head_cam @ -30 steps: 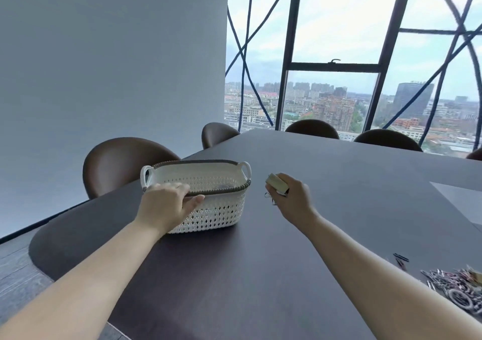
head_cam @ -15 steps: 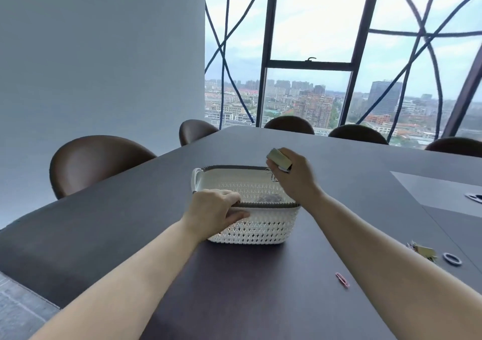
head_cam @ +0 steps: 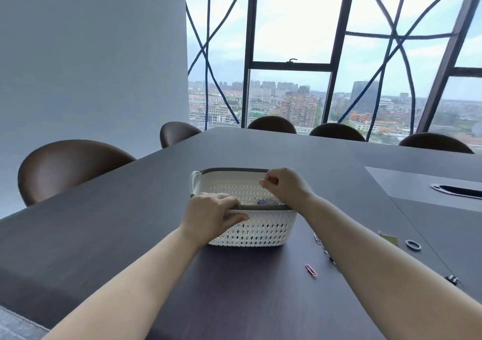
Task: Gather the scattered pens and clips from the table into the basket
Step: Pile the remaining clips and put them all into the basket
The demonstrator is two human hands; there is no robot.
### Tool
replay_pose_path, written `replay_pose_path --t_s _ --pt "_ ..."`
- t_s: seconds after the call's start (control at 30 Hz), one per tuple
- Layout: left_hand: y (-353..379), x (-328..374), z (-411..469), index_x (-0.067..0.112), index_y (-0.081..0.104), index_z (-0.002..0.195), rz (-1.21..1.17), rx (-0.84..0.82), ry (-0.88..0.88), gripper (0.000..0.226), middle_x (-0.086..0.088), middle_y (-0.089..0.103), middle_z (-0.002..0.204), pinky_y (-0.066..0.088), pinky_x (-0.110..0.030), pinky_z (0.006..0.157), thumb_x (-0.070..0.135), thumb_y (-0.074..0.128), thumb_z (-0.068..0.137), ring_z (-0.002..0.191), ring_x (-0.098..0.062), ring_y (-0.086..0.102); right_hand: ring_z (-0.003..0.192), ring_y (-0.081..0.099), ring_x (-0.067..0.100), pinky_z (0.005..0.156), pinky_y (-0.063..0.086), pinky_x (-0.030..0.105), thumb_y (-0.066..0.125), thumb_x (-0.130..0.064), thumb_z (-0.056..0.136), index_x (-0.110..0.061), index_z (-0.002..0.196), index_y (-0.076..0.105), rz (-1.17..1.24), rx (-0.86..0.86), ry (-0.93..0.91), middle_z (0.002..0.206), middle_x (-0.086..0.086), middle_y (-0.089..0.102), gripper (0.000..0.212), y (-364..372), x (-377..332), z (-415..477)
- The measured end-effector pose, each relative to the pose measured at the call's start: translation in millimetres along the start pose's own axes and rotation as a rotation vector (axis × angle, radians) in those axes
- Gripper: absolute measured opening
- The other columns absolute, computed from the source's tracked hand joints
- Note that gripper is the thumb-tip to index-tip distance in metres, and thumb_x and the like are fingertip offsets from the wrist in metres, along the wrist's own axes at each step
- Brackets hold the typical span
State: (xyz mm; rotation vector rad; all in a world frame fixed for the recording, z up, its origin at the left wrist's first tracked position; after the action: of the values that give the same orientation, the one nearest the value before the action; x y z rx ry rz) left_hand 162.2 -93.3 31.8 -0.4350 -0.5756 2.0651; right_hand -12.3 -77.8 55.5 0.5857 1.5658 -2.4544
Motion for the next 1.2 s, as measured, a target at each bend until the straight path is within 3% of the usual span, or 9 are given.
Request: replay_pose_path --t_s 0.1,0.2,0.4,0.57,0.63,0.73,0.87,1.0,1.2 --pt "1 1 0 0.026 0.066 0.063 0.000 -0.027 -0.015 0.047 0.015 0.067 0.059 0.046 -0.016 0.047 0.067 0.043 0.070 0.050 -0.009 0.065 0.066 0.050 0.012 0.077 0.040 0.033 0.064 -0.043 0.079 -0.021 0.075 0.060 0.036 -0.009 0.006 0.063 -0.013 0.052 0.023 -2 0 -2" --pt "3 0 0 0.026 0.067 0.065 -0.009 -0.052 -0.027 0.047 0.015 0.068 0.061 0.046 -0.017 0.051 0.066 0.044 0.071 0.053 -0.010 0.066 0.090 0.060 0.018 0.093 0.043 0.039 0.054 -0.049 0.086 -0.018 0.098 0.066 0.048 -0.040 0.007 0.094 0.000 0.067 0.036 -3 -3 -5" --pt "10 3 3 0.022 0.066 0.067 0.065 -0.097 -0.022 0.046 0.010 0.067 0.064 0.050 -0.026 0.069 0.061 0.044 0.073 0.060 -0.015 0.067 0.109 0.060 0.022 0.092 0.045 0.031 0.046 -0.021 0.094 -0.026 0.133 0.045 0.200 0.092 -0.050 0.117 0.006 0.066 0.039 -17 10 -23" --pt "22 25 1 0.021 0.058 0.103 0.222 -0.122 -0.090 0.034 -0.005 0.057 0.110 0.031 -0.062 0.099 0.040 0.064 0.075 0.115 -0.026 0.044 0.127 0.044 0.028 0.104 0.034 0.041 0.055 -0.016 0.089 -0.024 0.146 0.016 0.118 0.240 -0.077 0.145 0.008 0.042 0.069 -44 42 -54" --pt "32 60 -3 0.019 0.048 0.113 0.091 -0.143 0.016 0.041 -0.005 0.045 0.123 0.033 -0.059 0.101 0.029 0.059 0.075 0.125 -0.025 0.035 0.131 0.041 0.028 0.109 0.028 0.041 0.056 -0.020 0.087 -0.020 0.145 0.019 0.033 0.264 -0.042 0.147 0.007 0.039 0.068 -57 67 -72" --pt "61 125 -8 0.020 0.039 0.130 -0.146 -0.437 0.215 0.049 -0.004 0.038 0.141 0.034 -0.043 0.109 0.039 0.047 0.085 0.133 -0.022 0.028 0.131 0.038 0.027 0.108 0.028 0.037 0.055 -0.027 0.087 -0.021 0.142 0.030 -0.064 0.232 0.056 0.145 0.004 0.040 0.060 -68 112 -106" --pt "107 156 -30 0.026 -0.004 0.147 -0.231 -1.034 0.118 0.079 0.002 -0.018 0.156 -0.004 -0.034 0.119 0.059 0.038 0.089 0.143 -0.013 -0.019 0.142 0.016 0.024 0.113 0.017 0.044 0.057 -0.051 0.082 -0.032 0.144 0.017 -0.167 0.119 0.342 0.155 0.000 0.019 0.076 -70 179 -165" --pt "140 164 -22 0.029 -0.012 0.146 -0.251 -1.137 0.005 0.091 0.002 -0.021 0.155 -0.008 -0.043 0.117 0.071 0.037 0.081 0.141 -0.018 -0.024 0.144 -0.017 0.029 0.113 -0.005 0.057 0.046 -0.080 0.067 -0.039 0.144 -0.011 -0.287 -0.183 0.645 0.157 -0.003 -0.016 0.103 -54 231 -213" --pt "179 184 3 0.035 -0.014 0.144 -0.243 -1.111 -0.040 0.103 0.004 -0.020 0.155 -0.006 -0.056 0.113 0.080 0.042 0.070 0.141 -0.026 -0.024 0.143 -0.021 0.027 0.113 -0.008 0.055 0.040 -0.086 0.063 -0.036 0.144 -0.015 -0.316 -0.294 0.625 0.156 -0.002 -0.020 0.110 -40 242 -201"
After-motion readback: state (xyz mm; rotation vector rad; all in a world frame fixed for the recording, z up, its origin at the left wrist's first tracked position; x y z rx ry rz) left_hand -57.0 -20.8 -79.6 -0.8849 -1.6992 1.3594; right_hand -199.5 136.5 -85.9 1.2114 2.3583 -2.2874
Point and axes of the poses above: each hand's wrist, its own z-axis towards the middle knuckle, its own y-axis out of the palm, x = y × z, the point moved 6 cm from there along z, towards the middle knuckle
